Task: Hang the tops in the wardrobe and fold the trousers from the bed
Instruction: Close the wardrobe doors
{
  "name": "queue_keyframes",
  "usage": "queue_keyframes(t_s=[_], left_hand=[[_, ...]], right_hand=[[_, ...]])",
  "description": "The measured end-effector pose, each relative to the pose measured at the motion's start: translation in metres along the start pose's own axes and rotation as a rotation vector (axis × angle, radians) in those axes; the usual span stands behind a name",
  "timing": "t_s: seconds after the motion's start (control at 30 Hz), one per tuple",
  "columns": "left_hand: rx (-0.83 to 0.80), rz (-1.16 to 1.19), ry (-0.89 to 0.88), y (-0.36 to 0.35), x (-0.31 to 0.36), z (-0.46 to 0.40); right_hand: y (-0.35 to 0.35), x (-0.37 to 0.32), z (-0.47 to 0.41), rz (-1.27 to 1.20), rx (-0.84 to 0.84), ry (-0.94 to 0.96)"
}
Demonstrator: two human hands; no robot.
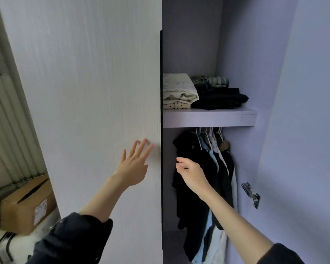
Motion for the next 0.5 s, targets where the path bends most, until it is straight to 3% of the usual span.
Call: queue_keyframes(t_s=[0.2,0.5], left_hand=[[0.136,0.215,-0.082,0.014,0.053,0.061],[0.216,0.508,-0.334,0.08,0.206,0.112]], right_hand=[[0.084,0.004,0.077,0.068,0.191,0.019],[0.24,-0.026,0.191,0.26,0.572,0.099]])
Point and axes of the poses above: each hand's wrist, its own z-axis away from the middle knuckle, its own y-axis out of the back of the hand, x = y × z, the point moved 9 cm from there along -z, towards the middle knuckle, and after that the axes turned 14 degrees about x, right-handed, at the moved point
